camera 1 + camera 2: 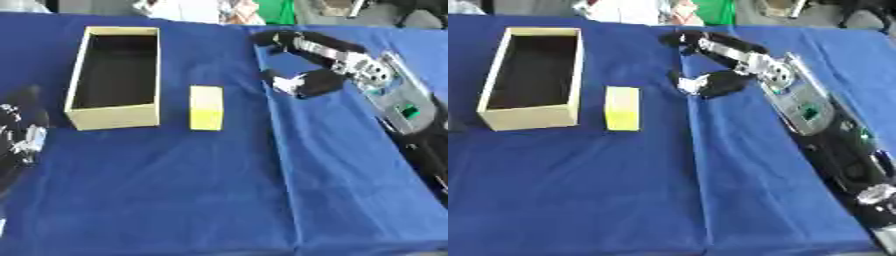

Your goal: Pick up objects on the table and place them in the box.

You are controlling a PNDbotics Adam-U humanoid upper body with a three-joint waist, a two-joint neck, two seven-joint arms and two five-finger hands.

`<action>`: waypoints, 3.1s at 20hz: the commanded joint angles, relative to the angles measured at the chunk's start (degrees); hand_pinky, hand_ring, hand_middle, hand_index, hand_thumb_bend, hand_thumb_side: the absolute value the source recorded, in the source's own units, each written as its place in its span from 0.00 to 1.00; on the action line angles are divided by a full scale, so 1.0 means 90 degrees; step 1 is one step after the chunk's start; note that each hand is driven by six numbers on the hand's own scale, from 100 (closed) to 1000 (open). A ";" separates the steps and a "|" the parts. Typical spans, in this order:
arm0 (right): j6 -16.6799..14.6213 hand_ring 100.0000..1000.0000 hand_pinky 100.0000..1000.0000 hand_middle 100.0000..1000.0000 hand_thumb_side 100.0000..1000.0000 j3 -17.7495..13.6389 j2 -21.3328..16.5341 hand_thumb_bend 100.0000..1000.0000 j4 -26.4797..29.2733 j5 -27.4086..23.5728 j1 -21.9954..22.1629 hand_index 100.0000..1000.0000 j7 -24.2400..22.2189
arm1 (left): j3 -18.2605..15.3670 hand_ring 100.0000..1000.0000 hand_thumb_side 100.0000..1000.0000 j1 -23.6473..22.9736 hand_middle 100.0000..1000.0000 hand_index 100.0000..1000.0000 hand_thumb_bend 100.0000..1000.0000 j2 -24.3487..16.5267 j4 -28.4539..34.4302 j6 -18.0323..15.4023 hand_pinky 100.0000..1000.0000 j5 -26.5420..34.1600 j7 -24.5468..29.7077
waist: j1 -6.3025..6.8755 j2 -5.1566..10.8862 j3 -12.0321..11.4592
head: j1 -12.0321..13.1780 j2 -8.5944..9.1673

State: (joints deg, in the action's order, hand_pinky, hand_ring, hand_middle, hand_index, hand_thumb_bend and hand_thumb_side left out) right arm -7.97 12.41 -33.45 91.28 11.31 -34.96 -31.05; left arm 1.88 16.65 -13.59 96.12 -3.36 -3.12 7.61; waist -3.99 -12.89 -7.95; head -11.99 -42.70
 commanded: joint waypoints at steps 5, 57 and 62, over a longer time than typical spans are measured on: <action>-0.0040 1.00 0.95 1.00 0.44 0.0294 -0.0099 0.00 -0.0104 0.0023 -0.0472 1.00 -0.0420 | 0.0024 1.00 0.45 0.0035 0.90 0.93 0.05 -0.0051 0.0078 -0.0008 0.67 0.0002 0.0054 | 0.0004 0.0110 -0.0005 | -0.0049 -0.0018; -0.0404 1.00 0.95 1.00 0.44 0.0658 0.1153 0.00 -0.2157 0.2483 -0.1707 1.00 -0.0621 | 0.0052 1.00 0.47 0.0040 0.90 0.93 0.03 -0.0006 0.0056 0.0002 0.67 0.0037 0.0120 | -0.0017 0.0121 -0.0041 | -0.0128 0.0028; -0.0340 1.00 0.95 1.00 0.48 0.0702 0.1134 0.00 -0.2016 0.2423 -0.1635 1.00 -0.0784 | 0.0048 1.00 0.47 0.0036 0.90 0.93 0.03 -0.0009 0.0060 0.0003 0.67 0.0038 0.0118 | -0.0011 0.0117 -0.0039 | -0.0133 0.0019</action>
State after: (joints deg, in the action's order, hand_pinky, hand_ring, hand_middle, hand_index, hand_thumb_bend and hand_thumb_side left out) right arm -11.13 19.09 -21.59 71.70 33.61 -48.82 -37.80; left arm 2.25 16.60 -13.09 95.78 -3.36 -3.01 8.61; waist -4.37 -12.86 -8.36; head -13.14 -42.68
